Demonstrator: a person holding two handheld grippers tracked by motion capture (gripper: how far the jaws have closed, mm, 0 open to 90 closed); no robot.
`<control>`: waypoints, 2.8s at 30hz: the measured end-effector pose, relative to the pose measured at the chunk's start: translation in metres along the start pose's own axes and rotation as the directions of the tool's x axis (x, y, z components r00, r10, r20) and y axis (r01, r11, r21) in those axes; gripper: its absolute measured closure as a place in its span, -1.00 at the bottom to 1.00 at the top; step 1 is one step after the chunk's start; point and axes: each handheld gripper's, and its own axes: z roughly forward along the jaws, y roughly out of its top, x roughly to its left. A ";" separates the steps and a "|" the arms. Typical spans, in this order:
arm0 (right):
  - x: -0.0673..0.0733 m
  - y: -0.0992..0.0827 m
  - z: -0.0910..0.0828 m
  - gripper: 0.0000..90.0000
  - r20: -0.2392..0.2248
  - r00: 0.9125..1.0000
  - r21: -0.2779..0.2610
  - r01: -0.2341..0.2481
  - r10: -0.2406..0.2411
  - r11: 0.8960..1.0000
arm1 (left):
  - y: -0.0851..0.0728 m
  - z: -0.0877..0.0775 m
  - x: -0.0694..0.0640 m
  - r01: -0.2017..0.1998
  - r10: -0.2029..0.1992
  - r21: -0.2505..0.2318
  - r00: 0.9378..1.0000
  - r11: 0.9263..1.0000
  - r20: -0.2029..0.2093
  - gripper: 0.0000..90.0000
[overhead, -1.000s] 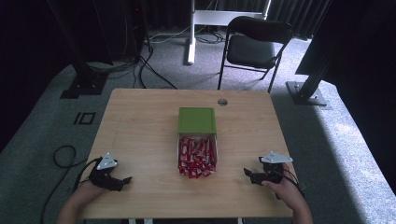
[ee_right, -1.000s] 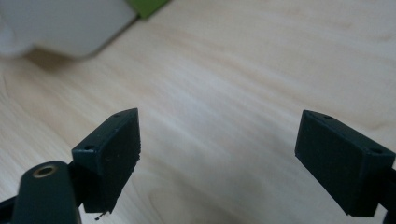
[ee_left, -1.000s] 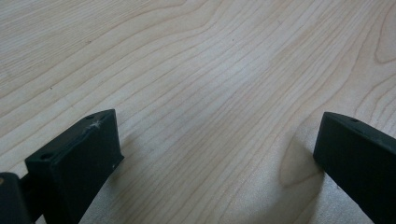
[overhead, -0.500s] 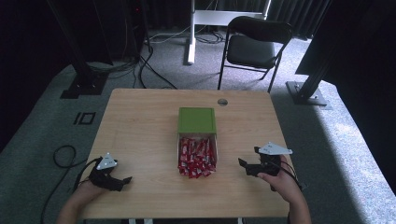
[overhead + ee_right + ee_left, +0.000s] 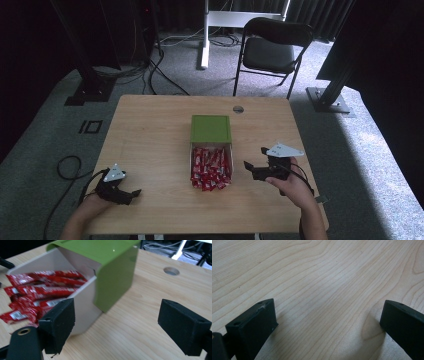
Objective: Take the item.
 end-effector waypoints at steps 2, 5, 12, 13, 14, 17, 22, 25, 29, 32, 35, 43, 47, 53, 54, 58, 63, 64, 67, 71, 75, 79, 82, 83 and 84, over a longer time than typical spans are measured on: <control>0.004 0.005 0.003 -0.68 -0.010 1.000 -0.006 0.006 -0.006 1.000 | 0.000 0.000 0.000 0.000 0.000 0.000 1.000 1.000 0.000 -0.97; 0.011 0.012 0.008 -0.68 -0.022 1.000 -0.013 0.019 -0.019 1.000 | 0.000 0.000 0.000 0.001 -0.001 0.000 1.000 1.000 0.000 -0.97; 0.029 0.028 0.023 -0.66 -0.055 0.997 -0.024 0.046 -0.047 0.999 | 0.000 0.000 0.000 0.000 0.000 -0.001 1.000 1.000 0.000 -0.97; 0.029 0.028 0.023 -0.66 -0.055 0.997 -0.024 0.046 -0.047 0.999 | 0.000 0.000 0.000 0.000 0.000 -0.001 1.000 1.000 0.000 -0.97; 0.031 0.030 0.026 -0.66 -0.065 0.996 -0.023 0.052 -0.054 0.998 | 0.000 0.000 0.000 0.000 0.000 -0.001 1.000 1.000 0.000 -0.97; 0.042 0.037 0.035 -0.66 -0.089 0.993 -0.022 0.071 -0.073 0.997 | 0.000 0.000 0.000 0.000 0.000 -0.001 1.000 1.000 -0.001 -0.97; 0.052 0.043 0.047 -0.61 -0.106 0.991 -0.017 0.083 -0.084 0.996 | 0.000 0.000 0.000 0.002 -0.002 -0.001 1.000 1.000 0.000 -0.97; 0.058 0.046 0.053 -0.57 -0.124 0.988 -0.013 0.088 -0.089 0.996 | 0.000 0.000 0.000 0.001 -0.001 -0.002 1.000 1.000 0.000 -0.97; 0.067 0.048 0.061 -0.57 -0.156 0.983 -0.006 0.094 -0.094 0.996 | 0.000 0.000 0.000 0.001 -0.001 -0.002 1.000 1.000 0.000 -0.97; 0.075 0.047 0.067 -0.57 -0.179 0.978 0.003 0.107 -0.104 0.994 | 0.000 0.000 0.000 0.002 -0.002 -0.001 1.000 1.000 0.000 -0.97; 0.081 0.045 0.073 -0.57 -0.196 0.973 0.019 0.130 -0.123 0.991 | 0.000 0.000 0.000 0.000 0.000 -0.001 1.000 1.000 0.000 -0.97; 0.088 0.036 0.083 -0.45 -0.204 0.965 0.071 0.181 -0.164 0.981 | 0.000 0.000 0.000 0.000 0.000 -0.001 1.000 1.000 -0.001 -0.97; 0.087 0.036 0.087 -0.27 -0.194 0.964 0.091 0.202 -0.182 0.975 | 0.000 0.000 0.000 0.000 0.000 -0.001 1.000 1.000 -0.001 -0.97; 0.084 0.040 0.093 -0.09 -0.184 0.960 0.110 0.235 -0.213 0.966 | 0.000 0.000 0.000 -0.002 0.002 -0.001 1.000 1.000 -0.001 -0.97; 0.084 0.041 0.094 -0.07 -0.180 0.960 0.112 0.236 -0.214 0.965 | 0.000 0.000 0.000 0.000 0.000 -0.001 1.000 1.000 -0.001 -0.97; 0.083 0.044 0.098 -0.06 -0.161 0.959 0.115 0.254 -0.235 0.960 | 0.000 0.000 0.000 0.000 0.000 -0.001 1.000 1.000 0.000 -0.97; 0.086 0.050 0.103 -0.02 -0.164 0.949 0.119 0.289 -0.268 0.950 | 0.000 0.000 0.000 0.000 0.000 -0.001 1.000 1.000 0.000 -0.97; 0.087 0.051 0.104 0.00 -0.166 0.947 0.119 0.298 -0.277 0.947 | 0.000 0.000 0.000 0.000 0.000 -0.001 1.000 1.000 -0.001 -0.97; 0.089 0.053 0.110 0.09 -0.178 0.943 0.133 0.306 -0.281 0.943 | 0.000 0.000 0.000 0.000 0.000 -0.001 1.000 1.000 0.000 -0.97; 0.088 0.054 0.113 0.15 -0.185 0.957 0.156 0.254 -0.224 0.955 | 0.000 0.000 0.000 0.000 0.000 -0.001 1.000 1.000 0.000 -0.97; 0.090 0.055 0.116 0.25 -0.197 0.951 0.171 0.271 -0.237 0.947 | 0.000 0.000 0.000 0.000 0.000 -0.001 1.000 1.000 0.000 -0.97; 0.092 0.056 0.116 0.67 -0.201 0.943 0.169 0.301 -0.267 0.938 | 0.000 0.000 0.000 0.000 0.000 -0.001 1.000 1.000 -0.001 -0.97; 0.093 0.057 0.114 0.76 -0.199 0.942 0.164 0.303 -0.270 0.939 | 0.000 0.000 0.000 0.001 -0.001 -0.001 1.000 1.000 0.000 -0.97; 0.093 0.057 0.112 0.77 -0.199 0.945 0.165 0.295 -0.262 0.941 | 0.000 0.000 0.000 0.001 -0.001 -0.001 1.000 1.000 -0.001 -0.97; 0.093 0.057 0.111 0.77 -0.194 0.947 0.161 0.288 -0.256 0.944 | 0.000 0.000 0.000 0.000 0.000 -0.001 1.000 1.000 0.000 -0.97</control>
